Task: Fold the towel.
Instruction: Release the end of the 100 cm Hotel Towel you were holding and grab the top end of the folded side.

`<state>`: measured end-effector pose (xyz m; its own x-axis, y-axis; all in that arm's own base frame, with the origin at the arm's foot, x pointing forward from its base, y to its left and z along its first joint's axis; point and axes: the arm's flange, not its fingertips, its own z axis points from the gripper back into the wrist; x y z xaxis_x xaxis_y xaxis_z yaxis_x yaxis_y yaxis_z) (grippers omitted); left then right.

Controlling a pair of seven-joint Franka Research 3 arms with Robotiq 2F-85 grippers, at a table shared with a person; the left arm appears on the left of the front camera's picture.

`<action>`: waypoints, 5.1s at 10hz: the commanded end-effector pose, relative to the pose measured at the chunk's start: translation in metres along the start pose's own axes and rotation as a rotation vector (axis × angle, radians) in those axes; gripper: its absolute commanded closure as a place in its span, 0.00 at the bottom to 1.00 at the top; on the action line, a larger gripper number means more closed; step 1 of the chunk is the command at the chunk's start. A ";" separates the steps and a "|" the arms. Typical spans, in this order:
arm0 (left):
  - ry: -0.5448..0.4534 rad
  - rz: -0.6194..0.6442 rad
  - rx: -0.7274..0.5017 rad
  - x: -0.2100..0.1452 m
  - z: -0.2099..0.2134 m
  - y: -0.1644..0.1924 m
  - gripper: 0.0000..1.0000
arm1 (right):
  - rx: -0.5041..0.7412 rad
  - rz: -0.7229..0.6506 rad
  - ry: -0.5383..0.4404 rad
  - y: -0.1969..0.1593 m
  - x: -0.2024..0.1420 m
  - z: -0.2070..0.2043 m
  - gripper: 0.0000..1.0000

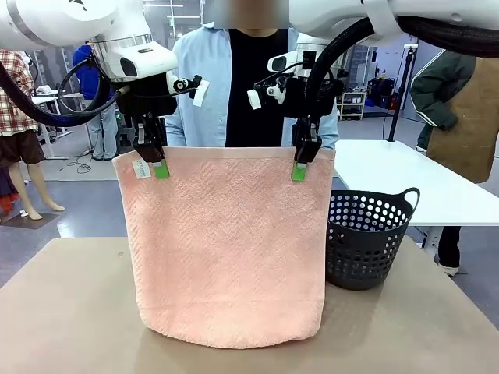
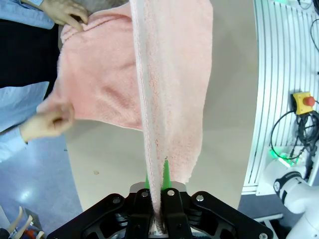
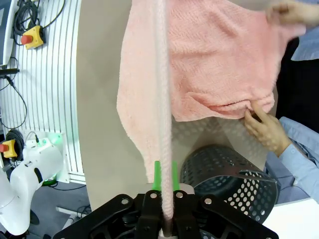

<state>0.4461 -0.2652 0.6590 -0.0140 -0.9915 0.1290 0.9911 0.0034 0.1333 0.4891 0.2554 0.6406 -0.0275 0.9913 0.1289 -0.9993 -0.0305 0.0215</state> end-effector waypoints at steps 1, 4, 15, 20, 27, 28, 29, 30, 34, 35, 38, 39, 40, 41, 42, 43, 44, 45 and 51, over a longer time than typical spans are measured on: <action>0.000 0.004 0.000 -0.001 0.000 0.000 1.00 | 0.001 -0.002 0.001 0.001 -0.001 0.000 1.00; 0.000 0.004 0.000 -0.001 0.000 0.000 1.00 | 0.001 -0.002 0.001 0.001 -0.001 0.000 1.00; 0.000 0.004 0.000 -0.001 0.000 0.000 1.00 | 0.001 -0.002 0.001 0.001 -0.001 0.000 1.00; 0.000 0.004 0.000 -0.001 0.000 0.000 1.00 | 0.001 -0.002 0.001 0.001 -0.001 0.000 1.00; 0.000 0.004 0.000 -0.001 0.000 0.000 1.00 | 0.001 -0.002 0.001 0.001 -0.001 0.000 1.00; 0.000 0.004 0.000 -0.001 0.000 0.000 1.00 | 0.001 -0.002 0.001 0.001 -0.001 0.000 1.00; 0.000 0.004 0.000 -0.001 0.000 0.000 1.00 | 0.001 -0.002 0.001 0.001 -0.001 0.000 1.00; 0.000 0.004 0.000 -0.001 0.000 0.000 1.00 | 0.001 -0.002 0.001 0.001 -0.001 0.000 1.00; -0.004 0.000 0.018 0.000 0.004 -0.001 0.59 | -0.021 -0.009 0.016 0.004 -0.001 0.003 0.48; 0.014 0.009 0.019 0.001 0.007 -0.004 0.46 | -0.010 -0.019 0.006 0.008 -0.001 0.007 0.27; -0.060 0.011 0.000 0.004 0.031 -0.015 0.00 | -0.068 -0.007 -0.014 0.023 -0.010 0.034 0.00; -0.052 0.008 0.038 0.007 0.045 -0.019 0.00 | -0.115 -0.009 -0.022 0.030 -0.014 0.048 0.19; -0.053 -0.002 0.100 0.010 0.062 -0.018 0.00 | -0.150 -0.008 -0.030 0.032 -0.017 0.060 0.12; -0.083 -0.016 0.165 0.014 0.078 -0.014 0.13 | -0.182 -0.002 -0.044 0.033 -0.018 0.071 0.00; -0.096 -0.009 0.215 0.018 0.087 -0.012 0.04 | -0.224 0.005 -0.055 0.034 -0.017 0.077 0.00; -0.103 0.005 0.245 0.021 0.090 -0.008 0.00 | -0.259 0.004 -0.070 0.033 -0.015 0.082 0.00; -0.095 0.029 0.280 0.024 0.091 -0.003 0.00 | -0.302 0.002 -0.088 0.032 -0.014 0.086 0.13; -0.095 0.024 0.285 0.026 0.091 0.000 0.00 | -0.308 0.010 -0.088 0.031 -0.012 0.088 0.13; -0.009 0.041 0.194 0.024 0.056 0.016 0.00 | -0.248 0.011 -0.035 0.010 -0.002 0.068 0.13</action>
<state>0.4520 -0.2827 0.7228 -0.0191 -0.9826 0.1849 0.9446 0.0428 0.3254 0.4776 0.2405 0.7095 -0.0331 0.9812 0.1900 -0.9749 0.0102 -0.2225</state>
